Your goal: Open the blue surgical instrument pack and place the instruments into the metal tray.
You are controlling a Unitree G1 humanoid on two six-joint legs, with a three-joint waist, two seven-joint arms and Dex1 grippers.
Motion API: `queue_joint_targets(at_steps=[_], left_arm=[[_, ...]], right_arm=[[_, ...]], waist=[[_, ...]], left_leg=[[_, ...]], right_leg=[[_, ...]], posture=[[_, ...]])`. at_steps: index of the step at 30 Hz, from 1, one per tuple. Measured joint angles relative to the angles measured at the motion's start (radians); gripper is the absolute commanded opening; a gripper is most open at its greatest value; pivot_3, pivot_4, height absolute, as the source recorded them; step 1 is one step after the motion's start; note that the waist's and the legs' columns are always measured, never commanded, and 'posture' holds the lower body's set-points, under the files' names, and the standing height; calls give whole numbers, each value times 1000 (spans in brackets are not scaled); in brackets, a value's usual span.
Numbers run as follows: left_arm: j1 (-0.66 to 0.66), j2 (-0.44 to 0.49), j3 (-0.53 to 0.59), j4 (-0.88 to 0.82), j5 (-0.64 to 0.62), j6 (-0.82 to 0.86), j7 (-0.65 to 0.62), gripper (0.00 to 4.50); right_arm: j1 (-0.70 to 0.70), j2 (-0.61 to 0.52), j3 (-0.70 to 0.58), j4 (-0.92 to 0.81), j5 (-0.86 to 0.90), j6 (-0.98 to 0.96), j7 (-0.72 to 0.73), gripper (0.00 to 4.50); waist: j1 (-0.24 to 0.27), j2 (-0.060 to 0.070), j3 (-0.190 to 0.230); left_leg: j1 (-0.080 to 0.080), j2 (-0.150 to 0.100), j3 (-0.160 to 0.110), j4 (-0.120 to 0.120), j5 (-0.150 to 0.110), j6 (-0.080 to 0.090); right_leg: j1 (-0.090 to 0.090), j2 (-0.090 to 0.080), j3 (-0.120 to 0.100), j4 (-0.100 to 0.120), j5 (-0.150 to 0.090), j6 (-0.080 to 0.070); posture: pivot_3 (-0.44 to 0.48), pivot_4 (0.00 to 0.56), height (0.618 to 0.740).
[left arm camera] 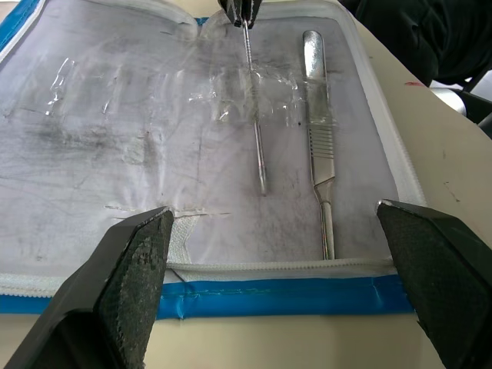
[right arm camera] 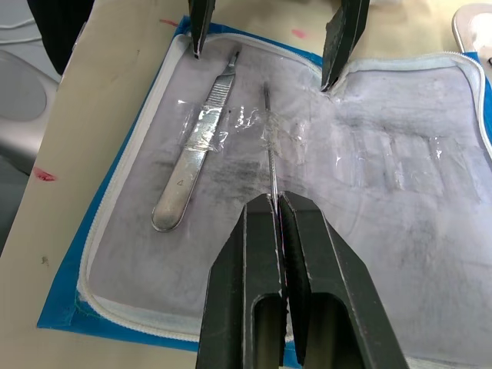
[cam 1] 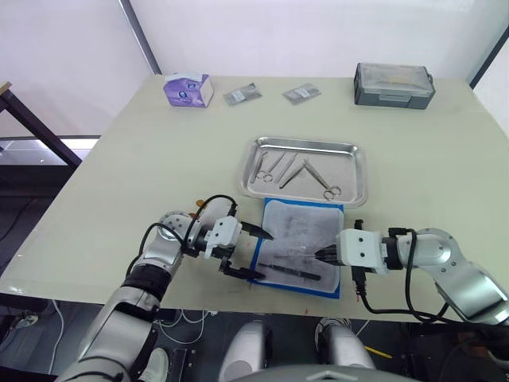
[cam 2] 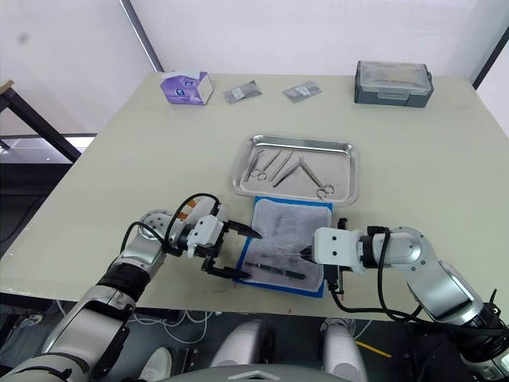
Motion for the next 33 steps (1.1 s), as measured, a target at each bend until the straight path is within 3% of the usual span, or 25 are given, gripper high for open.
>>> queue_joint_targets(at_steps=[18,33], left_arm=[[-6,-5,-1,14,0,0,-1,4500],[-8,-7,-2,22,0,0,-1,4500]], right_arm=[[96,-112,-128,4,41,-77,26,60],[246,-170,-374,-4,185,-88,62,60]], waist=[[2,0,0],[3,0,0]], left_leg=[[0,0,0,0,0,0],[0,0,0,0,0,0]], right_leg=[[0,0,0,0,0,0],[1,0,0,0,0,0]], posture=[[0,150,731],[0,150,731]])
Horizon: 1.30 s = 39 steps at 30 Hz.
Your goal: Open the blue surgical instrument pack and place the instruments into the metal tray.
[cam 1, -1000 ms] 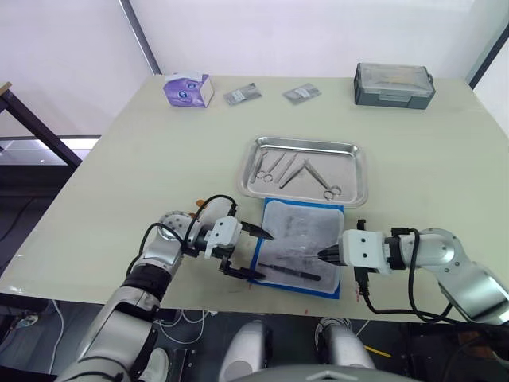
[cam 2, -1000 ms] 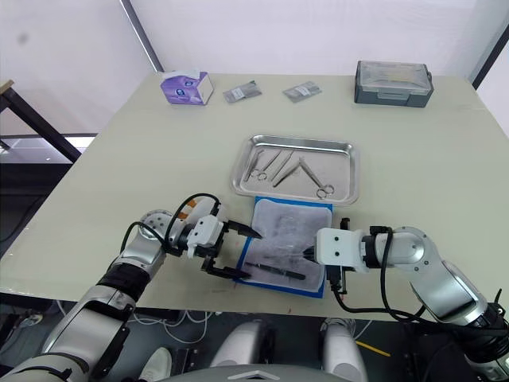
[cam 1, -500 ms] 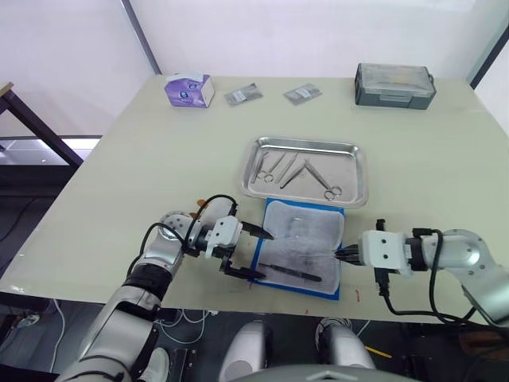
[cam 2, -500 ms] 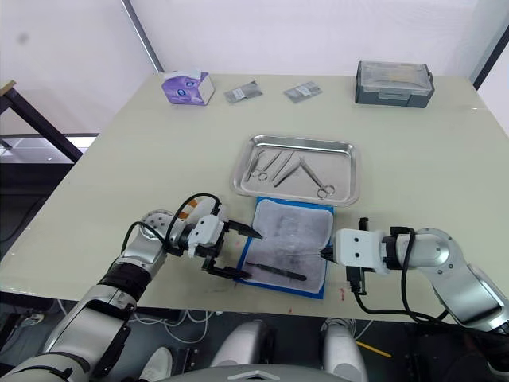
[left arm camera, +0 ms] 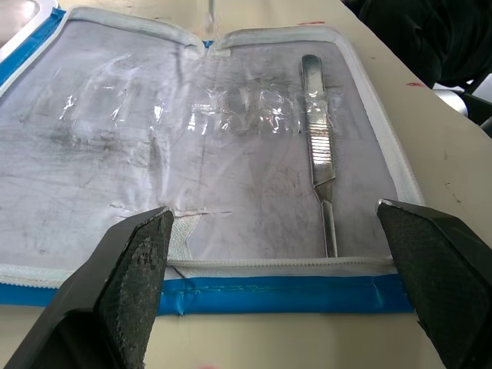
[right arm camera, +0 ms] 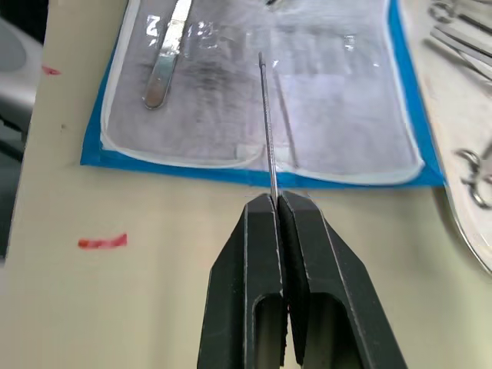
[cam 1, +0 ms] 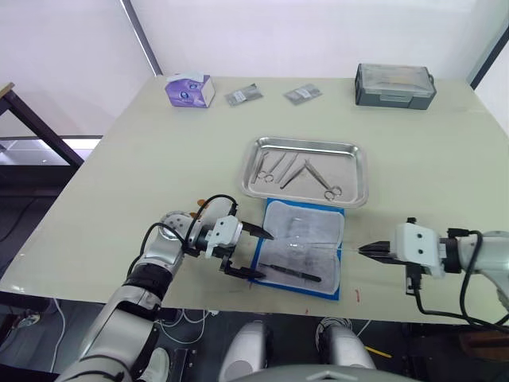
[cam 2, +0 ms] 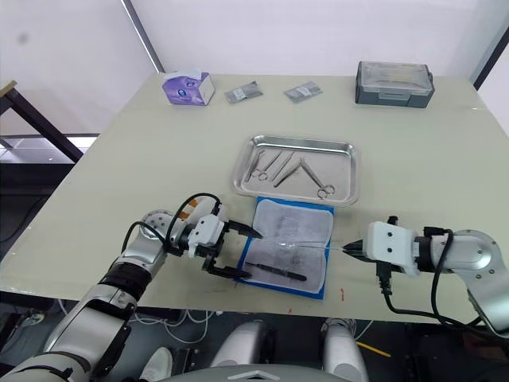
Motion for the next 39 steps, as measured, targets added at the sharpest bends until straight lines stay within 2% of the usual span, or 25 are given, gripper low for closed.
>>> queue_joint_targets(at_steps=[7,12,16,21,26,28,30,39], left_arm=[[-1,-2,0,3,0,0,0,4500],[-4,-5,-1,4,0,0,0,4500],[-5,-4,-1,8,2,0,0,4500],[-6,-12,-3,7,2,0,0,4500],[-7,-12,-3,8,3,0,0,4500],[-6,-14,-2,8,3,0,1,4500],[-9,-12,-3,9,3,0,0,4500],[-7,-13,-1,8,3,0,1,4500]], right_arm=[[5,32,-50,0,77,44,-23,60],[-72,100,-51,2,140,155,-103,60],[-192,194,-37,37,152,310,-239,60],[-285,255,-8,53,159,437,-345,60],[-428,357,78,157,110,564,-479,60],[-443,368,87,171,103,574,-495,60],[-513,428,114,248,72,594,-546,60],[-609,539,148,449,-18,587,-653,60]], waist=[[0,0,0],[2,0,0],[-1,1,0],[4,3,-2],[-1,3,-1],[2,5,-2],[-1,5,-2],[-3,7,-4]], left_leg=[[0,0,0,0,0,0],[0,0,-1,0,0,0],[1,-1,0,0,0,0],[1,-3,0,0,0,0],[1,-5,2,0,1,3],[1,-5,1,0,0,3],[1,-6,2,0,1,3],[3,-7,7,0,0,6]], right_leg=[[1,0,0,0,0,0],[1,0,0,0,0,0],[1,-1,1,0,-1,-1],[1,-5,1,0,-1,0],[1,-7,1,0,-2,-1],[1,-7,1,1,-2,0],[1,-7,2,1,-1,1],[1,-9,6,2,0,4]], posture=[[0,150,731],[0,150,731],[0,150,731],[0,150,731],[0,150,731],[0,150,731],[0,150,731],[0,150,731]])
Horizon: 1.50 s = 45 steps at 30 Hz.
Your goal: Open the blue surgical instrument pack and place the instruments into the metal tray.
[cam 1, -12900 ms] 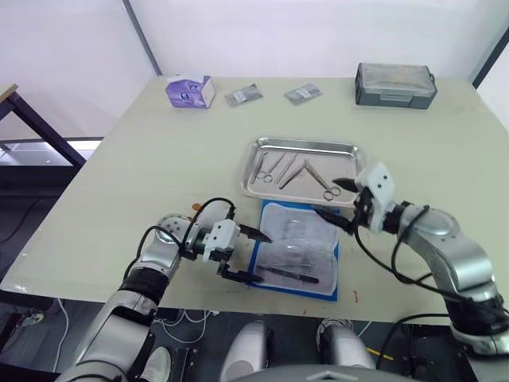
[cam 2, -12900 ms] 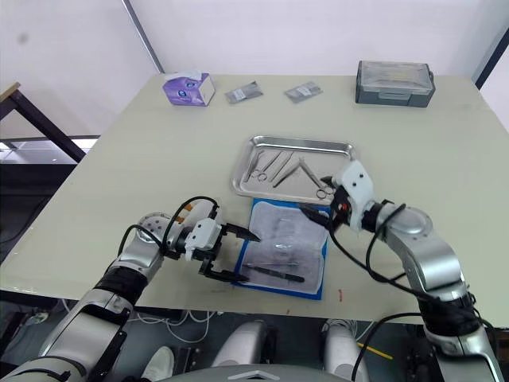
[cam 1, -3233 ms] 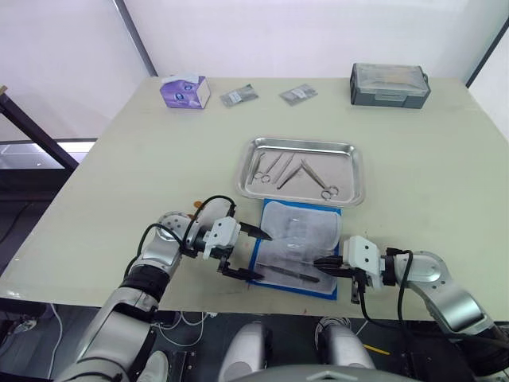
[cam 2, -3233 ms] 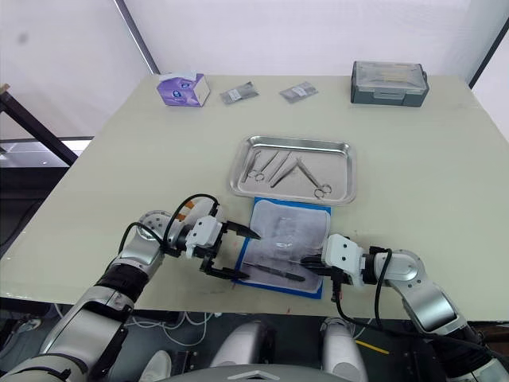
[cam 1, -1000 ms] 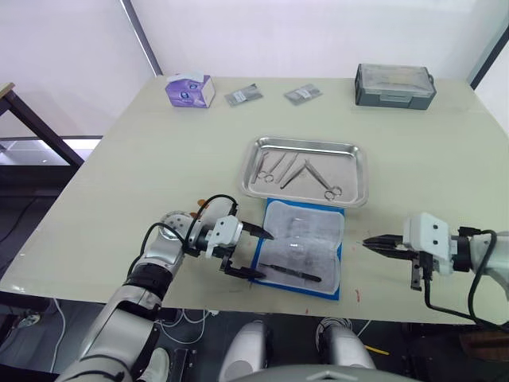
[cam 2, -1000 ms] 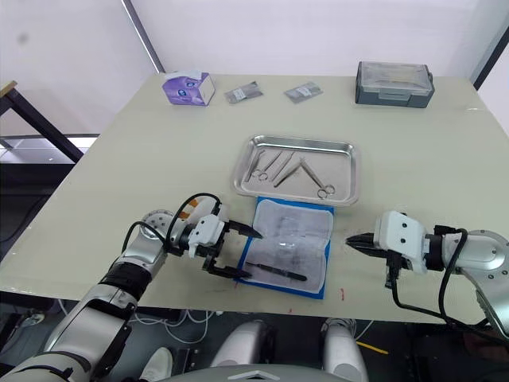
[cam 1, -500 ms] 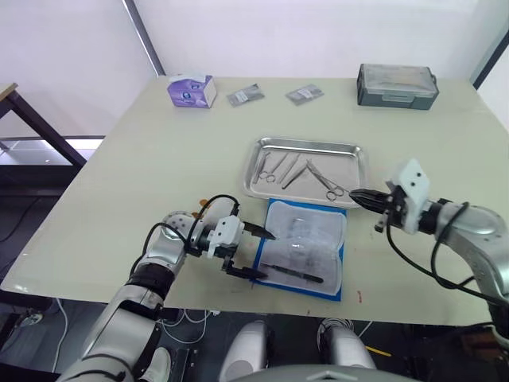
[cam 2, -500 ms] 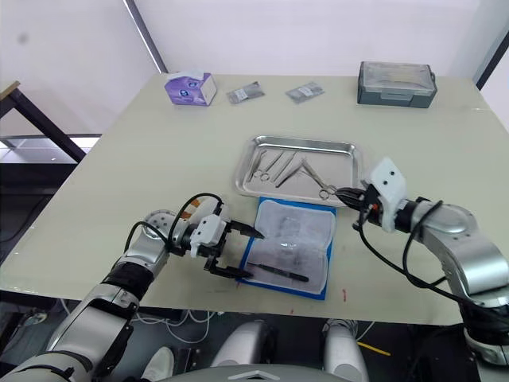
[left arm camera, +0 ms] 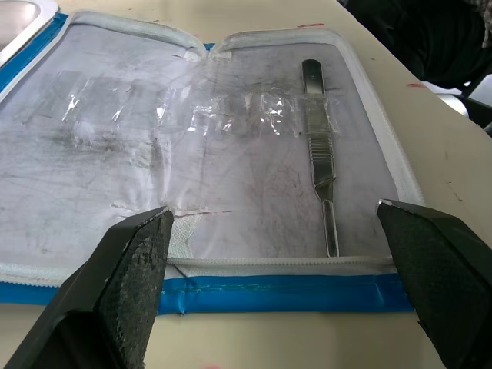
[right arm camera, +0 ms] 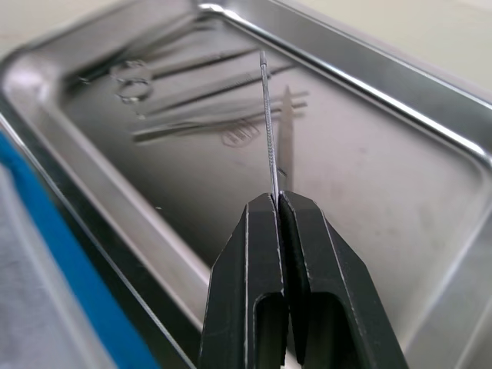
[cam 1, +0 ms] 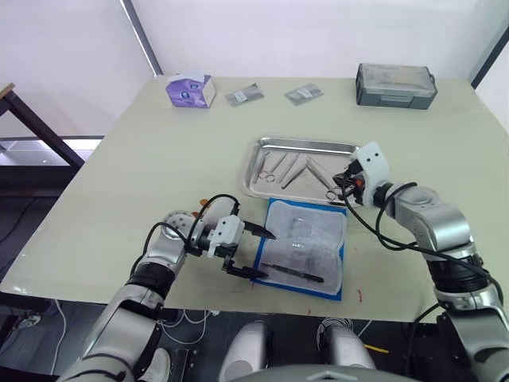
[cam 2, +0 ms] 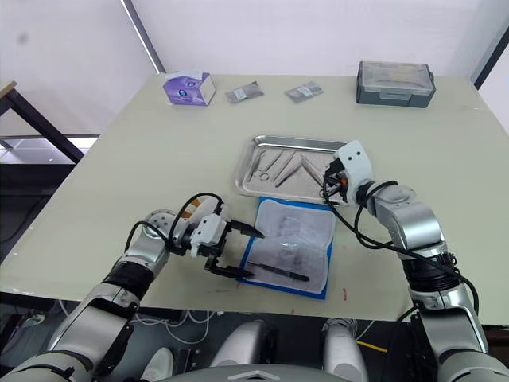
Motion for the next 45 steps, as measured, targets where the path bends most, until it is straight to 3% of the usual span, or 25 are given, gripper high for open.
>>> queue_joint_targets(at_steps=[18,21,27,28,35,45], left_arm=[[1,-2,-2,0,0,0,0,4500],[1,-2,-2,0,0,0,0,4500],[1,-2,-1,0,0,0,0,4500],[1,-2,-1,0,0,0,0,4500],[2,-1,1,-4,0,0,0,4500],[2,-1,2,-7,0,0,1,4500]], right_arm=[[-74,81,6,277,-115,-124,-46,60],[-77,85,5,296,-119,-143,-45,888],[-77,96,-1,299,-123,-176,-45,3210],[-78,93,-5,297,-125,-186,-44,3413],[-49,34,-18,142,-97,-270,51,3413],[279,-84,-17,-219,52,-321,308,3413]], waist=[[-4,-4,3],[-7,-6,3],[-9,-6,4],[-10,-6,4],[-10,-6,4],[-10,-9,5]], left_leg=[[10,0,30,3,-8,14],[12,0,35,3,-9,16],[12,0,36,3,-9,17],[12,0,35,3,-9,17],[8,0,29,3,-9,18],[0,0,18,3,-9,18]], right_leg=[[0,-3,29,0,1,6],[0,-5,33,0,2,8],[0,-11,34,0,2,9],[0,-11,33,0,2,9],[-1,-13,26,-1,2,10],[-2,-19,15,-4,2,9]], posture=[[0,150,731],[0,150,731],[0,150,731],[0,150,731],[0,150,731],[0,150,731]])
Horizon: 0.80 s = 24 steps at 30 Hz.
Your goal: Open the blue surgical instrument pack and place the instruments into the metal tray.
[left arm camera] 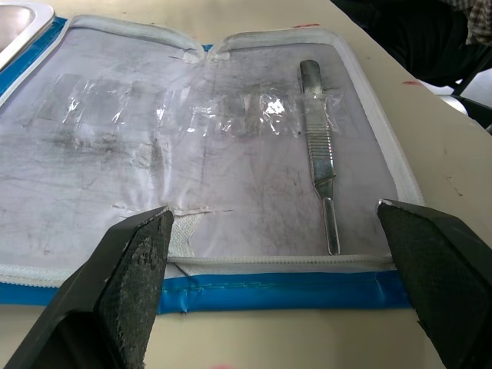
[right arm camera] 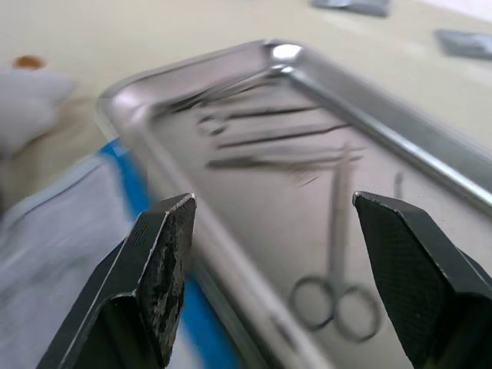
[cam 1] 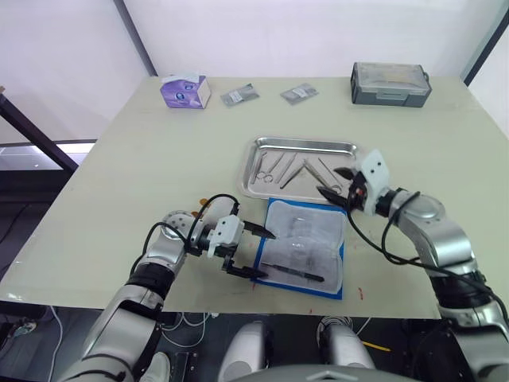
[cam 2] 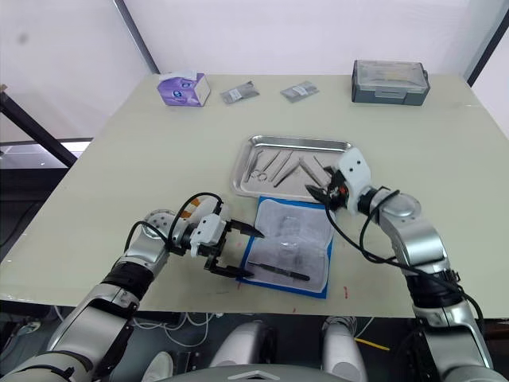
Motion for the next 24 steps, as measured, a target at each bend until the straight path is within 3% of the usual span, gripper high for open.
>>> queue_joint_targets(at_steps=[3,9,16,24], left_arm=[[1,0,0,0,0,0,0,4500],[2,-3,-3,-3,0,0,-1,4500],[4,-3,-2,-9,-1,0,-1,4500],[10,-3,-1,-28,-1,0,-1,4500]], right_arm=[[106,-32,6,-98,53,-6,68,3413],[231,-125,34,-175,55,-55,148,3413],[263,-174,74,-183,13,-114,181,3413],[290,-207,140,-175,-60,-181,200,3413]], waist=[[-1,-1,1],[5,-1,1],[14,-1,2],[16,-2,2]], left_leg=[[0,0,0,0,0,0],[1,0,7,-2,-1,1],[1,0,24,-2,-6,9],[-2,0,29,-1,-8,13]], right_leg=[[0,-6,-4,-1,0,0],[0,-37,-39,-5,2,2],[0,-67,-67,-18,13,17],[0,-75,-85,-31,24,25]], posture=[[0,150,731],[0,150,731],[0,150,731],[0,150,731]])
